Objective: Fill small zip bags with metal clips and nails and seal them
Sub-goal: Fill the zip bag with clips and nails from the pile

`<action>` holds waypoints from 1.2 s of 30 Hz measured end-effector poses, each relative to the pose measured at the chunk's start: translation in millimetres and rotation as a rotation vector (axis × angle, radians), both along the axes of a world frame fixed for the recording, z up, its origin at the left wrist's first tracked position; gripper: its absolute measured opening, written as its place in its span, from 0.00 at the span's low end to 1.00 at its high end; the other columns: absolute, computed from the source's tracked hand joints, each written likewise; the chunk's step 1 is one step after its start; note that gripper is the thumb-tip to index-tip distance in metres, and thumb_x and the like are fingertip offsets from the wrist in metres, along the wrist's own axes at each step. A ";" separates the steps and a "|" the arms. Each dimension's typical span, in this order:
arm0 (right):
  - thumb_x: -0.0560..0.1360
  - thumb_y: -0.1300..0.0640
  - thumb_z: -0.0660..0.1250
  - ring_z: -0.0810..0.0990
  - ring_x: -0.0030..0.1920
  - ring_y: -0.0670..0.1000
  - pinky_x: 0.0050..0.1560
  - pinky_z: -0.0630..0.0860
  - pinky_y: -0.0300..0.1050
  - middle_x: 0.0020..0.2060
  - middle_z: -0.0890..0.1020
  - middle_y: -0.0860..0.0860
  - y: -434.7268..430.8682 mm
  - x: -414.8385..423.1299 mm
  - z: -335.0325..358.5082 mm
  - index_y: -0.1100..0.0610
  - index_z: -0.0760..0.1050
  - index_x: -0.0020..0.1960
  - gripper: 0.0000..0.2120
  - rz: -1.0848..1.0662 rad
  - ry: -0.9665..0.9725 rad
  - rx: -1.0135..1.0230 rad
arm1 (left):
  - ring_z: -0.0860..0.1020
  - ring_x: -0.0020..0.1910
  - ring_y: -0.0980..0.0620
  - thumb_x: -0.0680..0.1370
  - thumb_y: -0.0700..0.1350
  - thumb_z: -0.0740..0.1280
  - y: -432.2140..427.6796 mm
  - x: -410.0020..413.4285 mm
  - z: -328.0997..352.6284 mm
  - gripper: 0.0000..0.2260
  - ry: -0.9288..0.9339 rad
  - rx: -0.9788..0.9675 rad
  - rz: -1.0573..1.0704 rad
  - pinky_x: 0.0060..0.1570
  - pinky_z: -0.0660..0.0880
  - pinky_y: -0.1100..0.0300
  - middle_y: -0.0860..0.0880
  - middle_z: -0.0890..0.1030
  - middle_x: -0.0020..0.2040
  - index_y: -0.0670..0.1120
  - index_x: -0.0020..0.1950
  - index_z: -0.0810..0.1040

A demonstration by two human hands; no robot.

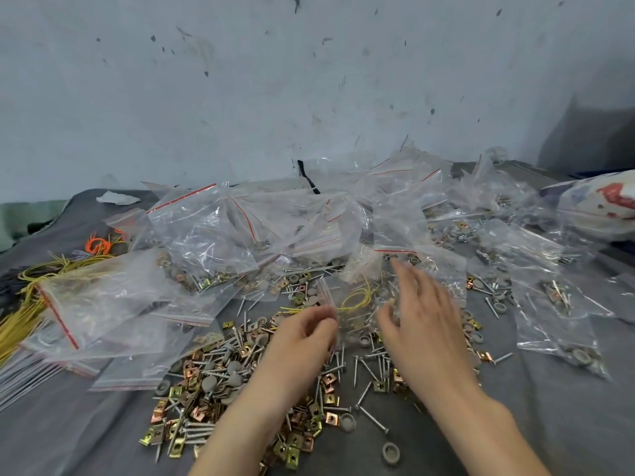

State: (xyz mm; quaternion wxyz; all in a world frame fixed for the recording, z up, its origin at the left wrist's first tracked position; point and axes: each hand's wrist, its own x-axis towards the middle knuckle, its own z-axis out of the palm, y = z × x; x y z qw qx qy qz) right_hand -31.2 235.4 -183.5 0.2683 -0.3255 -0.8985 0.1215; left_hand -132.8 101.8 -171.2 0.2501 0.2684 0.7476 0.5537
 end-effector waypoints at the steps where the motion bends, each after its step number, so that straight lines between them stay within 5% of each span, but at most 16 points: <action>1: 0.81 0.49 0.57 0.55 0.78 0.51 0.79 0.50 0.51 0.78 0.59 0.50 1.1 -3.1 -0.4 0.49 0.49 0.81 0.31 0.058 -0.016 0.022 | 0.81 0.40 0.64 0.81 0.46 0.65 2.2 1.8 -1.9 0.07 0.042 -0.023 -0.053 0.44 0.76 0.69 0.57 0.84 0.46 0.55 0.54 0.80; 6: 0.74 0.43 0.59 0.39 0.80 0.46 0.75 0.31 0.46 0.81 0.44 0.44 8.1 -16.7 -5.9 0.38 0.38 0.79 0.41 0.486 -0.189 0.029 | 0.78 0.38 0.66 0.81 0.41 0.63 7.8 3.0 -4.8 0.09 0.194 -0.015 -0.082 0.40 0.72 0.72 0.55 0.83 0.42 0.51 0.48 0.82; 12: 0.68 0.30 0.61 0.23 0.75 0.45 0.72 0.22 0.46 0.77 0.29 0.44 8.1 -19.9 -13.3 0.40 0.23 0.75 0.54 0.532 -0.236 0.201 | 0.78 0.36 0.61 0.81 0.46 0.60 -1.6 -0.1 -5.7 0.07 0.486 -0.079 -0.122 0.35 0.72 0.64 0.55 0.81 0.40 0.56 0.54 0.76; 15: 0.66 0.28 0.57 0.29 0.77 0.44 0.76 0.28 0.50 0.80 0.37 0.45 0.8 -21.2 -11.2 0.44 0.24 0.76 0.55 0.563 -0.206 0.215 | 0.77 0.33 0.58 0.79 0.46 0.58 -3.2 0.9 -3.6 0.14 0.553 -0.097 -0.167 0.32 0.71 0.63 0.54 0.80 0.36 0.60 0.63 0.71; 18: 0.68 0.31 0.61 0.41 0.79 0.40 0.79 0.35 0.51 0.80 0.51 0.45 -5.9 -19.9 -12.0 0.48 0.31 0.80 0.54 0.587 -0.186 0.099 | 0.78 0.42 0.59 0.78 0.45 0.56 -6.8 -1.3 -0.7 0.18 0.613 -0.126 -0.203 0.44 0.74 0.61 0.56 0.82 0.44 0.61 0.65 0.72; 20: 0.69 0.32 0.61 0.49 0.79 0.41 0.78 0.34 0.47 0.79 0.58 0.45 -11.3 -18.8 -13.9 0.49 0.33 0.80 0.53 0.581 -0.177 0.100 | 0.79 0.49 0.62 0.78 0.41 0.58 -9.7 -2.9 2.2 0.18 0.644 -0.083 -0.175 0.50 0.73 0.68 0.57 0.84 0.50 0.60 0.61 0.77; 23: 0.69 0.35 0.60 0.61 0.77 0.46 0.79 0.39 0.49 0.74 0.67 0.47 -19.8 -19.3 -16.2 0.50 0.38 0.81 0.50 0.588 -0.133 0.133 | 0.79 0.51 0.63 0.79 0.40 0.63 -10.5 -5.0 2.0 0.14 0.662 -0.053 -0.097 0.46 0.68 0.78 0.58 0.85 0.50 0.56 0.57 0.82; 28: 0.69 0.36 0.63 0.65 0.73 0.46 0.80 0.45 0.52 0.70 0.70 0.45 -19.0 -18.4 -20.3 0.50 0.43 0.81 0.49 0.605 -0.089 0.175 | 0.78 0.51 0.66 0.79 0.50 0.64 -6.4 -2.0 -3.1 0.13 0.531 -0.087 -0.101 0.47 0.71 0.76 0.60 0.83 0.53 0.56 0.62 0.79; 36: 0.76 0.39 0.61 0.74 0.68 0.45 0.79 0.55 0.51 0.66 0.77 0.46 -14.0 -16.2 -20.3 0.52 0.61 0.75 0.32 0.552 0.011 0.194 | 0.79 0.35 0.61 0.81 0.50 0.65 -15.8 -12.4 9.6 0.06 0.396 0.005 -0.050 0.39 0.74 0.68 0.57 0.83 0.39 0.56 0.50 0.82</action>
